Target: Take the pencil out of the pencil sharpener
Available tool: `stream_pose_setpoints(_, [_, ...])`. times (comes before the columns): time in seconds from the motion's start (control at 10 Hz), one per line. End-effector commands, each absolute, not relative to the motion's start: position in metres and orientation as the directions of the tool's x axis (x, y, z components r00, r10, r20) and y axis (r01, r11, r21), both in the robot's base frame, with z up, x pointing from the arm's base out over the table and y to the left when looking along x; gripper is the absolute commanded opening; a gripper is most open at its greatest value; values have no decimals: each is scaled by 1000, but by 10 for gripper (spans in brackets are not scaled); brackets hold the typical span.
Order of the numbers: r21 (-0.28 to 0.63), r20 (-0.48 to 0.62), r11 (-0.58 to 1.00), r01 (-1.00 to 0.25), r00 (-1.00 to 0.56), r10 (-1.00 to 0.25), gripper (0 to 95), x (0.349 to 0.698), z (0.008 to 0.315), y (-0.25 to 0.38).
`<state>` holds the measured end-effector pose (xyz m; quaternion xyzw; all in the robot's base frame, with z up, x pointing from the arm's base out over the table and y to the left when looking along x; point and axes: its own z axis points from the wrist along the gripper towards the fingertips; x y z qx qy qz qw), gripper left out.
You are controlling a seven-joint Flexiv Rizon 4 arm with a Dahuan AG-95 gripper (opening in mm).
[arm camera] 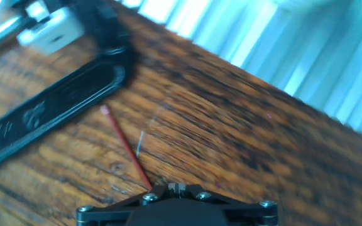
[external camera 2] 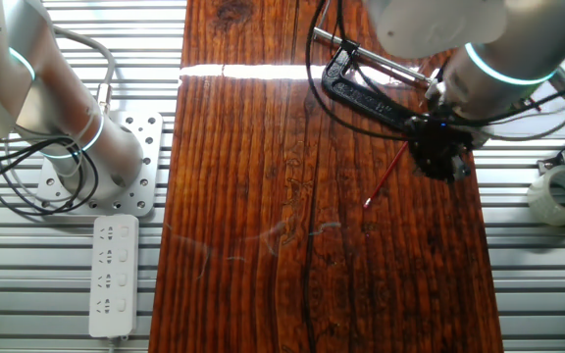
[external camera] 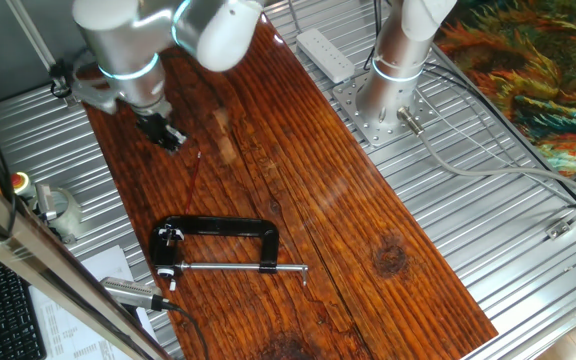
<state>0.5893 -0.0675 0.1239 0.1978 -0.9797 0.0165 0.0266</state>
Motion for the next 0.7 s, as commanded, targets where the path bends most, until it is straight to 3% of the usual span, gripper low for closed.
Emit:
stream_pose_setpoints(0.1, [-25,53,998,-60,-997,-59,0,589,153,-97])
stream_pose_setpoints(0.7, [2,45,1000,-21,-999,-21,0,589,153,-101])
